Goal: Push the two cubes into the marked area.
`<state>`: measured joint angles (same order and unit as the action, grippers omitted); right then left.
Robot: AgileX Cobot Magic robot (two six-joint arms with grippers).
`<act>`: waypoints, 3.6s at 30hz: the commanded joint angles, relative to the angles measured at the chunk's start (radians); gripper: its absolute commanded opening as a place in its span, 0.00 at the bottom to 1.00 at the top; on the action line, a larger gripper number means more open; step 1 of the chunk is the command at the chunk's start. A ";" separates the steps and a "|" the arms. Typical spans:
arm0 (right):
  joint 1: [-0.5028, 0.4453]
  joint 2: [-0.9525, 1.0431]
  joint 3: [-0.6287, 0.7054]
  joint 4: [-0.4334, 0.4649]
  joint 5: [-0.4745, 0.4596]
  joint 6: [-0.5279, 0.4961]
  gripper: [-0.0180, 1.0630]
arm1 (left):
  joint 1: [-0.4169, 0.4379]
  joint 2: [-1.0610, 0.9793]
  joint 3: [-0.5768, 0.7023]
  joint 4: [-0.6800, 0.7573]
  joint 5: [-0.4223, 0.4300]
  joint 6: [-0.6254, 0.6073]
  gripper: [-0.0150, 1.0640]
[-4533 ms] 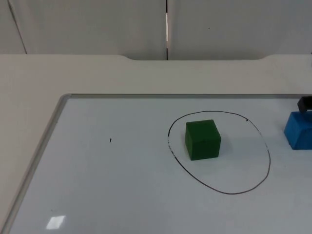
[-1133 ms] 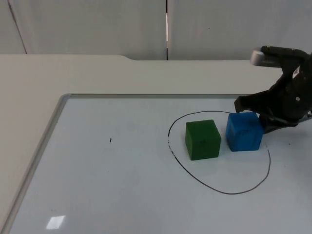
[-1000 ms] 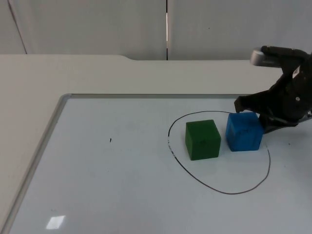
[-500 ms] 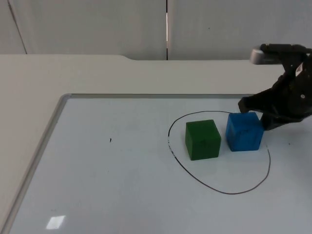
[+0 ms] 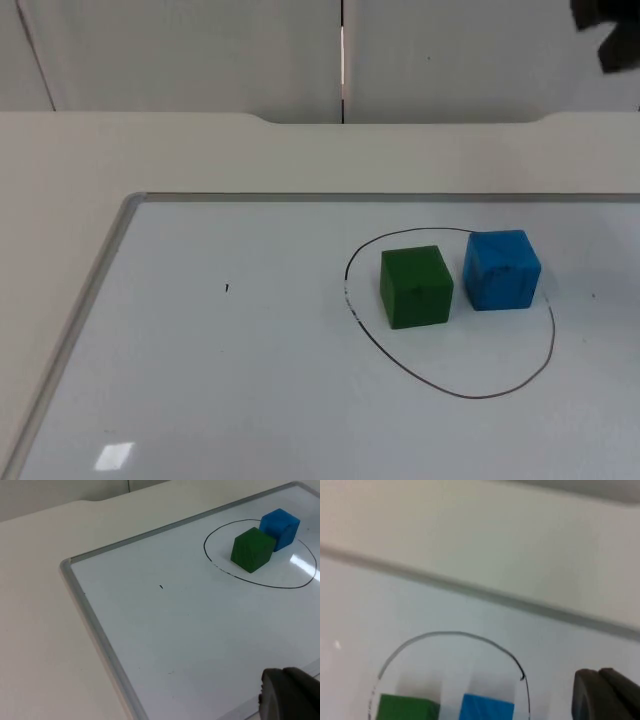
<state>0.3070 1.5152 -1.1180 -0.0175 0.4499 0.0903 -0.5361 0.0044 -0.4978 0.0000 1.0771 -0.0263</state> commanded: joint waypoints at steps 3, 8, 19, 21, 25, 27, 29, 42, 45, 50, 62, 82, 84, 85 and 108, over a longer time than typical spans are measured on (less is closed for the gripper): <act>0.002 -0.111 -0.006 -0.006 0.032 -0.013 0.02 | 0.003 -0.004 0.003 0.005 -0.001 -0.009 0.01; 0.005 -0.258 -0.006 0.003 0.071 -0.067 0.02 | 0.003 -0.004 0.003 0.005 -0.001 -0.009 0.01; 0.005 -0.515 0.146 0.003 0.067 -0.076 0.02 | 0.003 -0.004 0.003 0.012 -0.001 0.007 0.01; 0.005 -0.544 0.175 0.003 0.067 -0.076 0.02 | 0.003 -0.004 0.003 0.012 -0.001 0.018 0.01; 0.005 -0.695 0.292 0.003 0.068 -0.079 0.02 | 0.003 -0.004 0.003 0.012 -0.001 0.049 0.01; 0.005 -0.754 0.329 0.003 0.075 -0.079 0.02 | 0.003 -0.004 0.003 0.012 -0.001 0.049 0.01; 0.005 -0.830 0.377 0.003 0.084 -0.079 0.02 | 0.003 -0.004 0.003 0.012 -0.001 0.049 0.01; 0.005 -1.153 0.493 0.025 0.322 -0.079 0.02 | 0.003 -0.004 0.003 0.012 -0.001 0.049 0.01; 0.005 -1.246 0.517 0.025 0.386 -0.079 0.02 | 0.003 -0.004 0.003 0.012 -0.001 0.048 0.01; 0.005 -1.362 0.552 0.035 0.438 -0.077 0.02 | 0.003 -0.004 0.003 0.012 -0.001 0.048 0.01; 0.005 -1.515 0.554 0.045 0.579 -0.090 0.02 | 0.003 -0.004 0.003 0.012 -0.001 0.048 0.01; 0.005 -1.515 0.600 0.049 0.629 -0.160 0.02 | 0.003 -0.004 0.003 0.012 -0.001 0.048 0.01; 0.005 -1.515 0.600 0.047 0.629 -0.154 0.02 | 0.003 -0.004 0.003 0.012 -0.001 0.048 0.01; 0.005 -1.515 0.600 0.047 0.629 -0.154 0.02 | 0.003 -0.004 0.003 0.012 -0.001 0.048 0.01; 0.005 -1.515 0.602 0.047 0.629 -0.120 0.11 | 0.003 -0.004 0.003 0.012 -0.001 0.048 0.01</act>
<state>0.3080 0.0042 -0.5238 0.0274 1.0787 -0.0268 -0.5361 0.0044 -0.4978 0.0071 1.0771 0.0200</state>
